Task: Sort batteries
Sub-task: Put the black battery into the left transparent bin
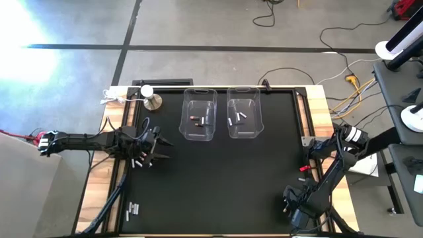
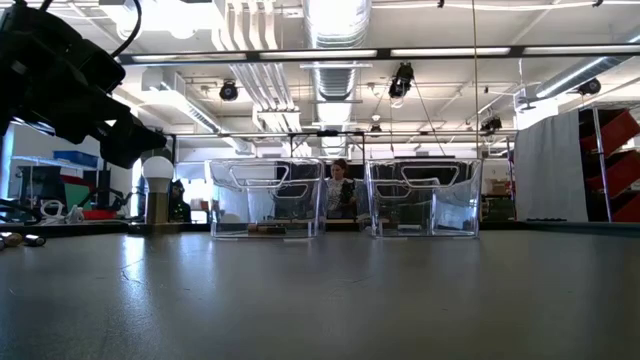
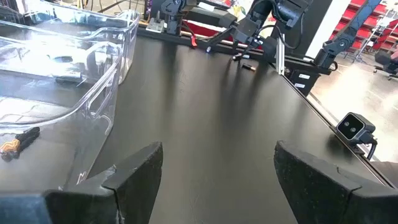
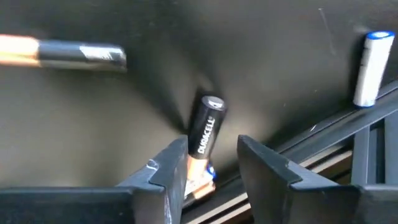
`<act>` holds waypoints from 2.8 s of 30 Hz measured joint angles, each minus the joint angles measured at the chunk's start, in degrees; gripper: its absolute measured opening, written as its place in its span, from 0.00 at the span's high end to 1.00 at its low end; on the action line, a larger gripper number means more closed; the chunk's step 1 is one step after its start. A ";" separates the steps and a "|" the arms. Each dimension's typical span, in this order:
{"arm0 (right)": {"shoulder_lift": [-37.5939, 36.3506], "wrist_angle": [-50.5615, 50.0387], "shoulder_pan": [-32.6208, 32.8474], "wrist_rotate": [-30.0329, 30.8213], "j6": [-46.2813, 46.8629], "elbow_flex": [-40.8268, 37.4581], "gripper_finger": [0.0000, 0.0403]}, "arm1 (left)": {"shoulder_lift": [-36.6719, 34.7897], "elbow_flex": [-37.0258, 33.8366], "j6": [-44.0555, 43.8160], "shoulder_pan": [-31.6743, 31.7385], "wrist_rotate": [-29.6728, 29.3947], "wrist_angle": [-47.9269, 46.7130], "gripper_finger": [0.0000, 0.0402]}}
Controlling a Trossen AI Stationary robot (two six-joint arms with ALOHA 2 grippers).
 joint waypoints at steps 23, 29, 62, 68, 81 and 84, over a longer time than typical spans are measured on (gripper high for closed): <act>-0.54 5.47 -0.01 2.85 2.83 -2.27 0.89 | 0.00 0.01 0.01 0.00 0.00 -0.01 0.29; -4.50 4.42 -0.11 10.98 5.70 -0.09 0.90 | 0.00 0.00 0.01 0.00 0.00 -0.01 0.29; 0.09 48.24 -39.15 38.60 -62.97 8.69 0.91 | 0.15 -0.01 3.05 0.00 0.02 31.87 0.29; 2.79 48.64 -43.69 36.80 -74.72 16.40 0.91 | 0.24 0.00 7.67 -0.02 -5.18 33.83 0.29; 3.93 51.43 -46.90 35.81 -79.44 20.06 0.91 | 3.97 0.01 7.48 -0.07 -12.87 29.52 0.29; 3.93 52.33 -46.99 35.81 -79.48 19.96 0.91 | 5.78 0.01 8.06 -0.07 -12.99 29.65 0.29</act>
